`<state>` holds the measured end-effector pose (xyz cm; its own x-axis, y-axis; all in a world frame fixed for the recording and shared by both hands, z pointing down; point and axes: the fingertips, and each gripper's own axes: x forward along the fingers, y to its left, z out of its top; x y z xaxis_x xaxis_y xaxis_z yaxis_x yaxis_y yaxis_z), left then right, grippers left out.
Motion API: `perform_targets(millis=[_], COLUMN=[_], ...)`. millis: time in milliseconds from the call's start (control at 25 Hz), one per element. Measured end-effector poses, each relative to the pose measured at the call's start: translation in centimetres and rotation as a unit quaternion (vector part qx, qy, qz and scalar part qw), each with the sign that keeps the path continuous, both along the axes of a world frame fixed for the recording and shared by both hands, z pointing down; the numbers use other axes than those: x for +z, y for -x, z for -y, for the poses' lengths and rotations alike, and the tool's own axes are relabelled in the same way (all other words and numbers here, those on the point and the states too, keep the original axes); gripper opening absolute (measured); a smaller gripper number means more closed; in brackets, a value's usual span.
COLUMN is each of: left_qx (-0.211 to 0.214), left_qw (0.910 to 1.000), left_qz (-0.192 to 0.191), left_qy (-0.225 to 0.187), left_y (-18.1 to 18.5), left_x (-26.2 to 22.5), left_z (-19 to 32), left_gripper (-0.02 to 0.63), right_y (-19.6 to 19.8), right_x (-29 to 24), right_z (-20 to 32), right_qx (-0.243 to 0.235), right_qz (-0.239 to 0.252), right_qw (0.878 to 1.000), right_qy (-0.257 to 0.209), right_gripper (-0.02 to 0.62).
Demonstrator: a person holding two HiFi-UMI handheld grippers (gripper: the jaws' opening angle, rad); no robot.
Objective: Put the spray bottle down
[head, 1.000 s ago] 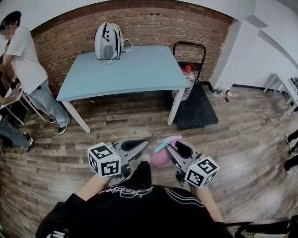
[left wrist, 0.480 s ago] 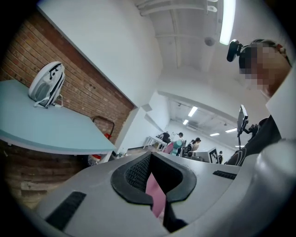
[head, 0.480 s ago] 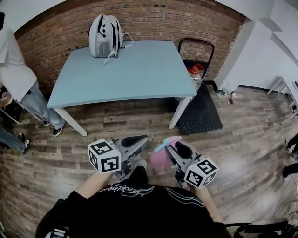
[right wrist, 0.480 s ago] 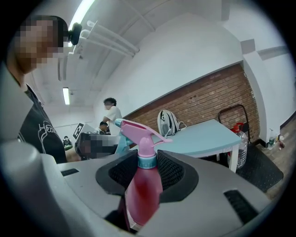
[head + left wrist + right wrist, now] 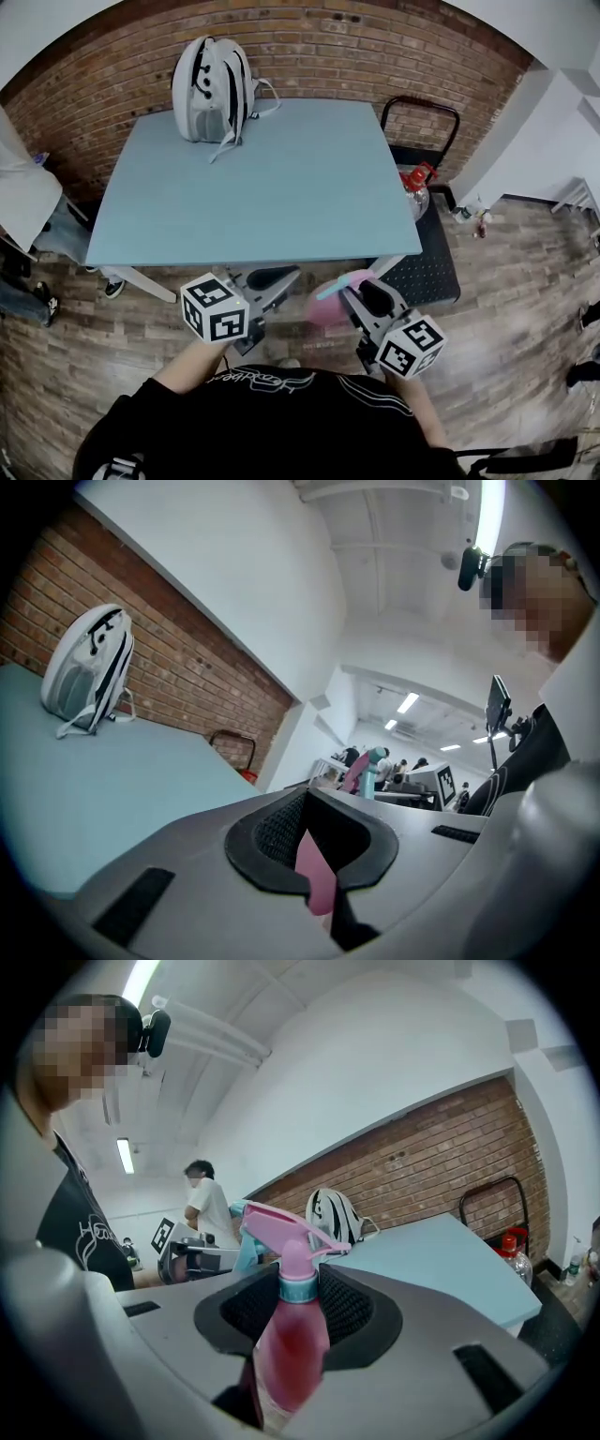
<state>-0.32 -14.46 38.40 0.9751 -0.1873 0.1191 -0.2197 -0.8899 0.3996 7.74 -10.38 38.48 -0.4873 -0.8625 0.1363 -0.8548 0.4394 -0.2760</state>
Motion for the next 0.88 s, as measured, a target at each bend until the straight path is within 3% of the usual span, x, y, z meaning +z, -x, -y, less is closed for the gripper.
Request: perform_targets(millis=[240,520,880], left_qx=[-0.001,0.012,-0.010], left_qw=[1.0000,0.9998,0.9996], left_qz=[0.001,0.008,0.017], left_qy=[0.004,0.010,0.018], left_y=[-0.9,-2.4,-4.7], left_x=[0.4,1.4,1.8], left_z=[6.4,7.0,10.4], left_gripper=[0.006,0.008,0.008], right_y=[-0.9,-2.4,-5.7], right_x=[0.3,1.3,1.6], right_z=[5.8,7.2,11.3], right_qx=[0.001,0.015,0.004], right_qz=[-0.010,-0.004,0.004], right_qw=[1.000,1.000,1.000], right_qy=[0.001,0.005,0.013], right_gripper=[0.132,0.132,0.132])
